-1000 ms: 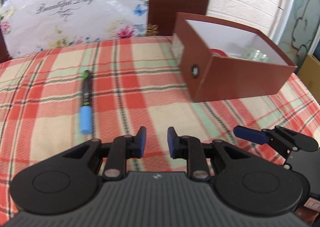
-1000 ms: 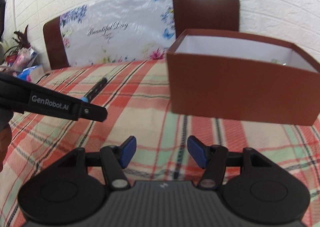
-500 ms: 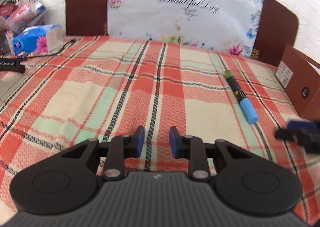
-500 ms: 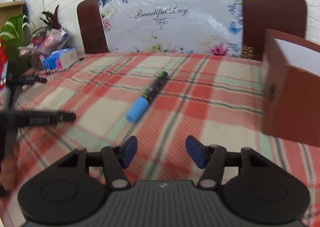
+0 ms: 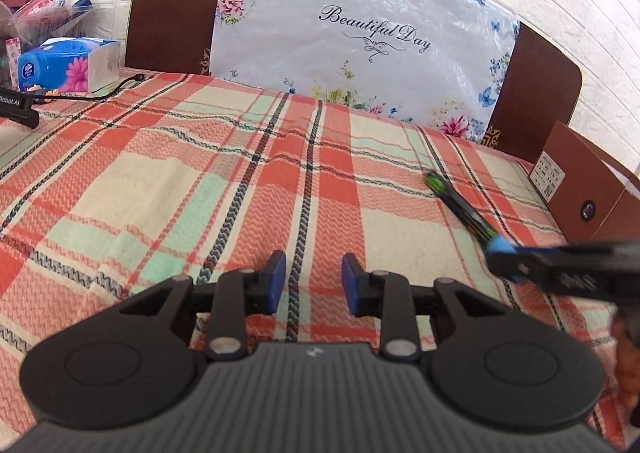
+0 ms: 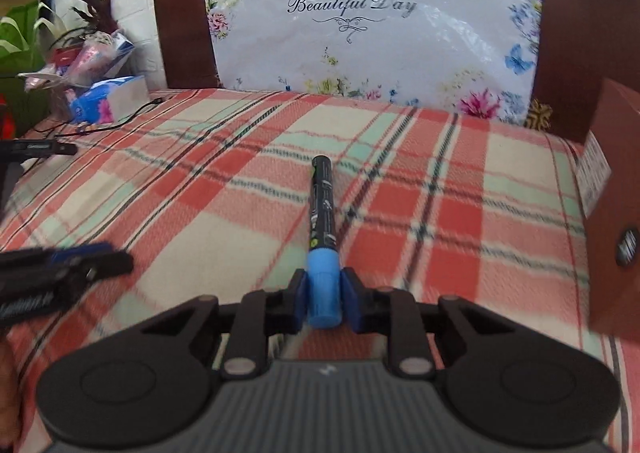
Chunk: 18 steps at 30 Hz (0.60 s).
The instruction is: Organize objects
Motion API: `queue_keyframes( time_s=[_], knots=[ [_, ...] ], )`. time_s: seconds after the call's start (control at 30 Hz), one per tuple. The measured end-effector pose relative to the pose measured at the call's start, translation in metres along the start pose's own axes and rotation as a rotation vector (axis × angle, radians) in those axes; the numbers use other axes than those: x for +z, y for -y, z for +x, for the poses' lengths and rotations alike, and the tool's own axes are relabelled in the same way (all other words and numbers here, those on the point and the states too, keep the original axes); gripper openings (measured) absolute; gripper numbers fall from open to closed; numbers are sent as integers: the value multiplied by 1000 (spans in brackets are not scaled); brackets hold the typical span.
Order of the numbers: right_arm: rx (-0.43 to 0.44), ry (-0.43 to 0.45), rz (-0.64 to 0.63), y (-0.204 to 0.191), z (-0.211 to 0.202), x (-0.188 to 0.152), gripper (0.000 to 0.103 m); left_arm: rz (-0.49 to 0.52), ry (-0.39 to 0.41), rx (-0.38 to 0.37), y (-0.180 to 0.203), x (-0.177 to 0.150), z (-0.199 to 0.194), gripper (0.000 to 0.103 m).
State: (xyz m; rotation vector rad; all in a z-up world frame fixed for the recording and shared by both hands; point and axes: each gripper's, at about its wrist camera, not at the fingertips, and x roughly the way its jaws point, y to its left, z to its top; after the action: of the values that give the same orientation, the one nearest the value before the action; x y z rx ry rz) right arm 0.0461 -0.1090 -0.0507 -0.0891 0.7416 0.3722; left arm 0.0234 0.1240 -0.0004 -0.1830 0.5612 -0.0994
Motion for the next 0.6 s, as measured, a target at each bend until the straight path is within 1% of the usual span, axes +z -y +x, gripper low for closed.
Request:
queue_keyframes(
  time_s=[0.03, 0.1, 0.13, 0.17, 0.2, 0.27, 0.33, 0.37, 0.4, 0.43, 0.47, 0.5, 0.53, 0.57, 0.6],
  knots=[
    [8, 0, 9, 4, -12, -9, 20, 20, -8, 10, 4, 1, 0, 36],
    [21, 0, 31, 14, -34, -29, 20, 47, -45, 27, 15, 5, 2, 47],
    [27, 1, 48, 19, -48, -40, 20, 22, -72, -1, 20, 7, 1, 50],
    [30, 4, 65, 25, -60, -50, 20, -13, -107, -62, 28, 10, 0, 56],
    [32, 8, 88, 30, -72, -60, 20, -43, -152, -137, 38, 12, 0, 59],
    [45, 17, 153, 43, -91, -77, 20, -73, -247, -258, 68, 13, 3, 63],
    [79, 19, 239, 55, -103, -88, 20, -76, -330, -349, 100, 11, 6, 73],
    [100, 18, 283, 60, -107, -91, 20, -76, -368, -396, 116, 9, 8, 83],
    [124, 18, 325, 65, -109, -94, 20, -75, -403, -433, 130, 6, 10, 87],
    [144, 18, 367, 69, -111, -96, 20, -68, -433, -451, 144, 2, 13, 87],
    [165, 21, 399, 72, -113, -99, 20, -47, -451, -446, 156, -2, 15, 86],
    [183, 28, 426, 74, -114, -102, 20, -6, -445, -418, 170, -5, 14, 85],
    [201, 36, 447, 76, -116, -106, 20, 42, -435, -401, 181, -6, 14, 81],
    [216, 45, 461, 77, -117, -109, 20, 79, -441, -399, 190, -7, 15, 60],
    [226, 54, 466, 78, -119, -111, 20, 94, -459, -392, 197, -7, 17, 39]
  ],
)
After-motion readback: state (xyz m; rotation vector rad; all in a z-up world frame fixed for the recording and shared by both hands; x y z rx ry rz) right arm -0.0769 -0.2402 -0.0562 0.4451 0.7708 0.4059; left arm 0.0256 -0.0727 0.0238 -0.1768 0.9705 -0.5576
